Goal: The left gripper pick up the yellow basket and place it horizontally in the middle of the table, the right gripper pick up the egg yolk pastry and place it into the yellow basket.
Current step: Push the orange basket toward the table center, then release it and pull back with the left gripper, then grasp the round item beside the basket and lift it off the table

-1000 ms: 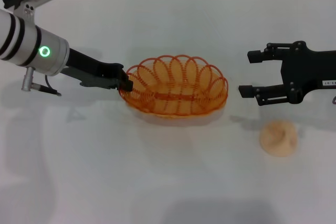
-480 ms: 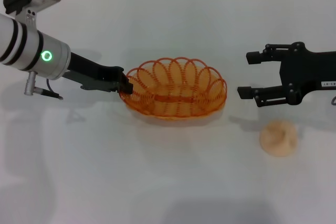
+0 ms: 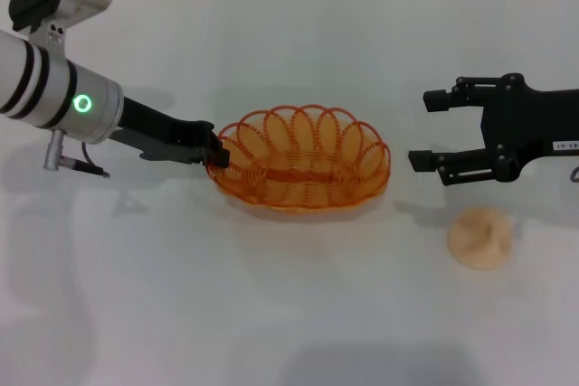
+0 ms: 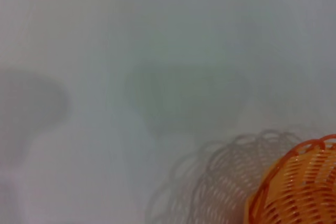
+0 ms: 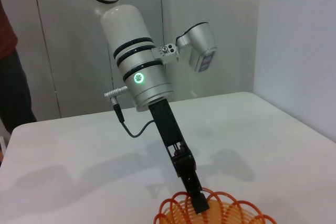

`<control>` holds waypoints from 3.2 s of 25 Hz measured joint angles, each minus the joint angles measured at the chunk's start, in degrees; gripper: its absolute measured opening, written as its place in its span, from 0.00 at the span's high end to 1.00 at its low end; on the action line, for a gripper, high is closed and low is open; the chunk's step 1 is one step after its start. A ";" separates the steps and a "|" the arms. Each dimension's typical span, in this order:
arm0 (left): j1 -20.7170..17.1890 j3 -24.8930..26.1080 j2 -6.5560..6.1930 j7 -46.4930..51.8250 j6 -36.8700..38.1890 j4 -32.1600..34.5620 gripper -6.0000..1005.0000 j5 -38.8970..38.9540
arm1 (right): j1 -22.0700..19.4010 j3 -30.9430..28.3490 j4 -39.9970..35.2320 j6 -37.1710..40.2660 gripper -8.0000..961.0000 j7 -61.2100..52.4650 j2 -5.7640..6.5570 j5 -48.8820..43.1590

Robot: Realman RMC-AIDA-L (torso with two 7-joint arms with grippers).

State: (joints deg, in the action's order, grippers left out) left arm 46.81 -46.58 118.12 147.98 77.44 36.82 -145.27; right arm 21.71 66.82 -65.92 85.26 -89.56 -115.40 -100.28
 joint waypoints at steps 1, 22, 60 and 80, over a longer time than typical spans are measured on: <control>0.00 0.00 0.00 0.00 0.00 0.00 0.92 0.00 | 0.00 0.00 0.00 0.00 0.17 0.00 0.00 0.00; 0.30 -0.47 0.01 -0.06 -0.63 0.00 0.88 -0.33 | 0.00 -0.03 -0.09 0.17 0.17 0.00 0.00 0.00; -11.34 1.11 -4.21 -18.15 -1.44 14.71 0.12 26.63 | -0.67 -0.56 -0.02 -0.57 0.17 -1.04 0.02 1.51; -12.99 -0.84 -7.96 -37.77 32.13 17.62 0.12 31.77 | 1.34 -0.41 -5.92 -2.87 0.20 -18.86 0.32 -10.48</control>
State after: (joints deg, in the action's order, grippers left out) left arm 33.82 -47.43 110.16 110.21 109.57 54.44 -113.50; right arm 23.05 66.42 -71.84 82.39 -108.41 -115.08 -110.76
